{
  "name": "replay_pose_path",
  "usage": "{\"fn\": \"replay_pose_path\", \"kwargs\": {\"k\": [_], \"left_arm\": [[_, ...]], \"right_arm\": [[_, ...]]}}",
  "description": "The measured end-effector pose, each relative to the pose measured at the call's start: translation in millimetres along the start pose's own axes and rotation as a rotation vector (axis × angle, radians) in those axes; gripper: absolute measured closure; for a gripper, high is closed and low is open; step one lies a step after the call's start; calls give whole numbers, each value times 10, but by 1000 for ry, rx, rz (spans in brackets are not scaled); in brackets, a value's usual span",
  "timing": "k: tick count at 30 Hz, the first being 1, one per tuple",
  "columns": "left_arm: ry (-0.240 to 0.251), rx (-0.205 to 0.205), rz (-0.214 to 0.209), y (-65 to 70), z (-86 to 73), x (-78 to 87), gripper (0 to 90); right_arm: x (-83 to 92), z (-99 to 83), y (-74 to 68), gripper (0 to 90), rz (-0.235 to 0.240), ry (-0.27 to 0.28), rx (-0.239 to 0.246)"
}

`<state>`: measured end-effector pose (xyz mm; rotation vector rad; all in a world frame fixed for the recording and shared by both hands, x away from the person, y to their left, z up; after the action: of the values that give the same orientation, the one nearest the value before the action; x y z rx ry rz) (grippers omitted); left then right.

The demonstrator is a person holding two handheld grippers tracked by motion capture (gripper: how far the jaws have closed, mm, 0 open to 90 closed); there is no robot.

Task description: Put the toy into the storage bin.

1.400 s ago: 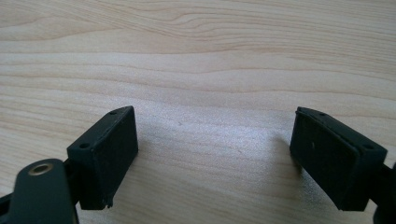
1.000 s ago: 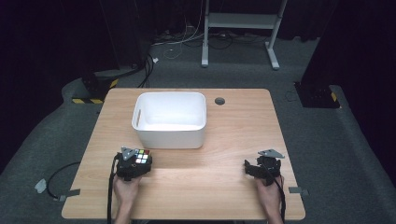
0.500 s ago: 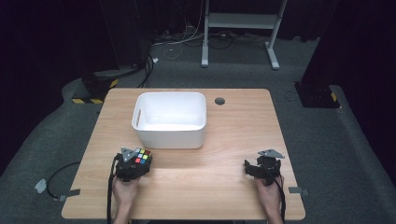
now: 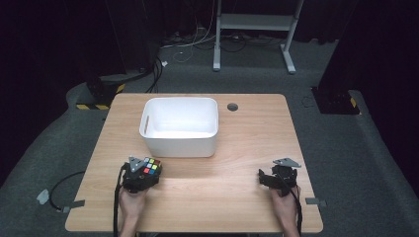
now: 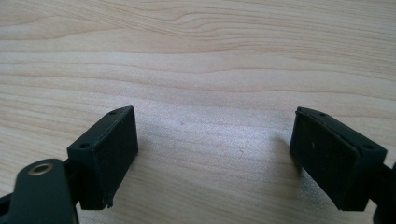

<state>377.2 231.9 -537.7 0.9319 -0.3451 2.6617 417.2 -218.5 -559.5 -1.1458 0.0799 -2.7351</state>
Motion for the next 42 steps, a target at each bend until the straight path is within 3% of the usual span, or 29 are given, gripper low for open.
{"fn": "replay_pose_path", "kwargs": {"k": [16,30,42], "left_arm": [[11,-24,-36,12,104,145,334],[18,-15,-68,-37,164,278,334],[23,-21,-100,12,197,318,334]], "right_arm": [[0,0,0,150,0,0,0],[0,0,-3,151,3,1,4],[0,0,-3,151,3,0,4]]}}
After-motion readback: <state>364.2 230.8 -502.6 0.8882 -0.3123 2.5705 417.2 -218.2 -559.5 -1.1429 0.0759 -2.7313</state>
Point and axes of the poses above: each handheld gripper's, and its own axes: x roughly backward along the jaws, z roughly out of its top, y roughly to its right, the point moved 5 cm from there along -x, roughly forward along the jaws, and after that the axes turned 11 degrees about -x, right-handed, at the moved point
